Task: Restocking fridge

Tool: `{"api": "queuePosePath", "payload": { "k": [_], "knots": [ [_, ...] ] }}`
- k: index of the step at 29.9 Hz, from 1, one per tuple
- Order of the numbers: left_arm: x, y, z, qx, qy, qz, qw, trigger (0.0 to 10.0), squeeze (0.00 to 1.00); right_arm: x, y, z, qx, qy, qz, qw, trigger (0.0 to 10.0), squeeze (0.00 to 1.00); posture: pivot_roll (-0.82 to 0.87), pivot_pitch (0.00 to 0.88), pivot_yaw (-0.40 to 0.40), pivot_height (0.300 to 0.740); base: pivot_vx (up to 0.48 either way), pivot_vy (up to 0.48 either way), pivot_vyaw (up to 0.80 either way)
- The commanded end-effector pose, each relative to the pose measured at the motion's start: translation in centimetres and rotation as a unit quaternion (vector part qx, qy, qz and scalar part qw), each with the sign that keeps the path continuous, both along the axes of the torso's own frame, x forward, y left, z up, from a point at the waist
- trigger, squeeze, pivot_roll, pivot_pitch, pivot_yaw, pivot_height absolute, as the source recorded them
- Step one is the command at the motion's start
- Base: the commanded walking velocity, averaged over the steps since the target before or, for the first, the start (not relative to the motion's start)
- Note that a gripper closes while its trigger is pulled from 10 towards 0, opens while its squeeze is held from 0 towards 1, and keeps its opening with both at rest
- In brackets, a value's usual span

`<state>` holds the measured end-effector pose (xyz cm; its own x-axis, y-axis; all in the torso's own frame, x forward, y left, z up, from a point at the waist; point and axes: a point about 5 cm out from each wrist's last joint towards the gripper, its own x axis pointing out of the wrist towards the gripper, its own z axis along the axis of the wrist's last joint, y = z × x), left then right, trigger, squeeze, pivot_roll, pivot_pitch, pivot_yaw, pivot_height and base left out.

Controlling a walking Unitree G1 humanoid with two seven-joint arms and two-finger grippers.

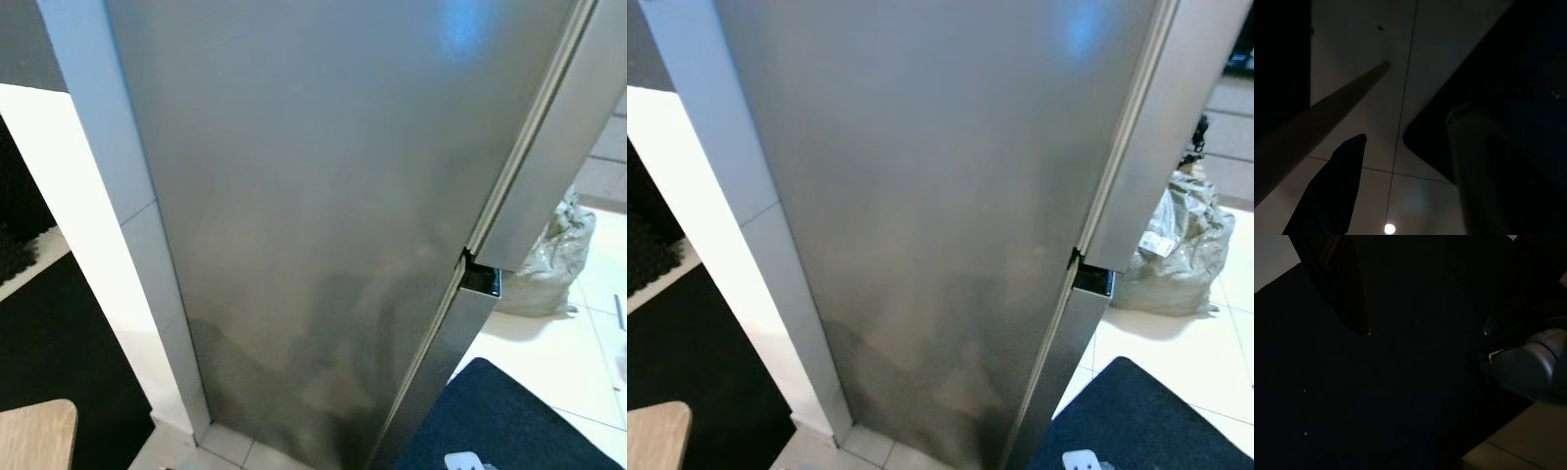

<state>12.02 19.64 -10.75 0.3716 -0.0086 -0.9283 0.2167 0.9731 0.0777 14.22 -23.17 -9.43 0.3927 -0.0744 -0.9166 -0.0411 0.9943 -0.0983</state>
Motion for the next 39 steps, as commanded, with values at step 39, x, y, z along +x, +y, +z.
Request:
{"api": "queuePosePath", "payload": {
  "k": [39],
  "knots": [
    [-0.11,0.35,0.01,0.008,0.005,-0.004,1.000,10.0,0.00,0.27,0.27,0.03,0.006,-0.008,-0.018,1.000,10.0,0.00,-0.04,0.000,-0.004,0.740,0.000,0.000,-0.67]
  ]
}}
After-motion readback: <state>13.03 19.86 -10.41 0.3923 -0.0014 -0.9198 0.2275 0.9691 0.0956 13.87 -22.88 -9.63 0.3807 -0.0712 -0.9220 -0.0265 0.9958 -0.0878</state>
